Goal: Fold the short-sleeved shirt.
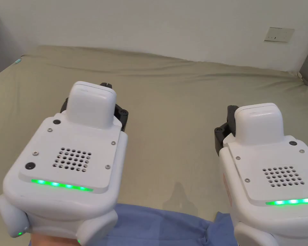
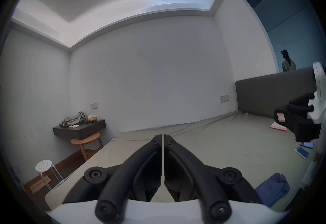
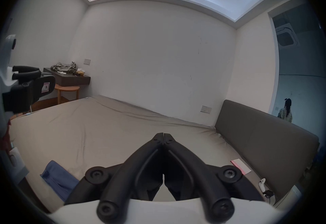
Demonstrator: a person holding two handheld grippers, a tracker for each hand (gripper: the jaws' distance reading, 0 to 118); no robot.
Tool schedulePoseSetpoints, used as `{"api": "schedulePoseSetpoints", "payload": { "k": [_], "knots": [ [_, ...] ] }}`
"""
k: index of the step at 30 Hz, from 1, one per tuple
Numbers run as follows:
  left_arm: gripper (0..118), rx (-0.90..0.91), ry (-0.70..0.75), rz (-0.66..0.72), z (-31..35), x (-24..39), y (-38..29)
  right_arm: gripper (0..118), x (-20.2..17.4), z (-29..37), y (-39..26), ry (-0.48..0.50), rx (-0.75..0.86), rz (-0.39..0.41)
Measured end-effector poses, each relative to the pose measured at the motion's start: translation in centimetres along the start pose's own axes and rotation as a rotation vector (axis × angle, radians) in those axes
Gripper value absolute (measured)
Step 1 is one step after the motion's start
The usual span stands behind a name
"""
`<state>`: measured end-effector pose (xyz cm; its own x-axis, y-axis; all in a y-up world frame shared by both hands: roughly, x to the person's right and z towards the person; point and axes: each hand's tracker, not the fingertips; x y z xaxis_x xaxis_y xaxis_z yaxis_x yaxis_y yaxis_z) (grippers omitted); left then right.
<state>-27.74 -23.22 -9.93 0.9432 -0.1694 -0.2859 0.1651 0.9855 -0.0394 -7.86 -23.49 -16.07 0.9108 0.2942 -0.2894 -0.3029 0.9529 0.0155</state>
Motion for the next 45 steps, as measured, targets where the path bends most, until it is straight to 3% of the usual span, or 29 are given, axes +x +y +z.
{"api": "schedulePoseSetpoints", "payload": {
  "k": [11,17,20,21,24,25,30,35,40,43,45],
  "knots": [
    [1,-0.052,-0.057,0.006,-2.1,0.2,-1.2,0,0.7,-1.7,-0.7,-0.043,0.000,0.010],
    [1,-0.204,-0.148,0.046,-4.7,-0.5,-5.0,0,0.9,-3.3,-3.1,-0.026,-0.065,0.022],
    [6,-0.351,-0.229,0.158,-6.0,-2.0,-8.6,0,1.3,-3.9,-4.4,-0.002,-0.124,0.004],
    [13,-0.408,-0.262,0.207,-6.5,-2.8,-10.2,0,1.5,-4.1,-4.8,0.001,-0.135,-0.006],
    [94,-0.569,-0.292,0.293,-6.9,-5.4,-15.6,0,2.0,-4.5,-5.9,0.000,-0.161,-0.005],
    [111,-0.617,-0.295,0.325,-6.6,-6.5,-17.2,0,2.2,-4.6,-6.2,0.005,-0.167,0.005],
    [112,-0.766,-0.437,0.664,-5.3,-14.4,-24.1,0,3.7,-4.7,-6.7,0.012,-0.200,0.045],
    [112,-0.944,-0.369,0.807,-4.8,-22.6,-31.0,0,4.3,-4.5,-6.8,0.002,-0.224,0.015],
    [111,-1.057,-0.359,0.953,-4.4,-24.3,-33.8,0,3.8,-4.4,-6.8,0.023,-0.245,0.001],
    [111,-0.922,-0.486,1.101,-4.5,-25.3,-34.4,0,3.2,-4.2,-6.7,0.036,-0.249,0.013],
    [111,-1.007,-0.525,1.189,-5.1,-26.2,-36.2,0,3.0,-4.2,-6.5,0.067,-0.261,0.004]
  ]
}}
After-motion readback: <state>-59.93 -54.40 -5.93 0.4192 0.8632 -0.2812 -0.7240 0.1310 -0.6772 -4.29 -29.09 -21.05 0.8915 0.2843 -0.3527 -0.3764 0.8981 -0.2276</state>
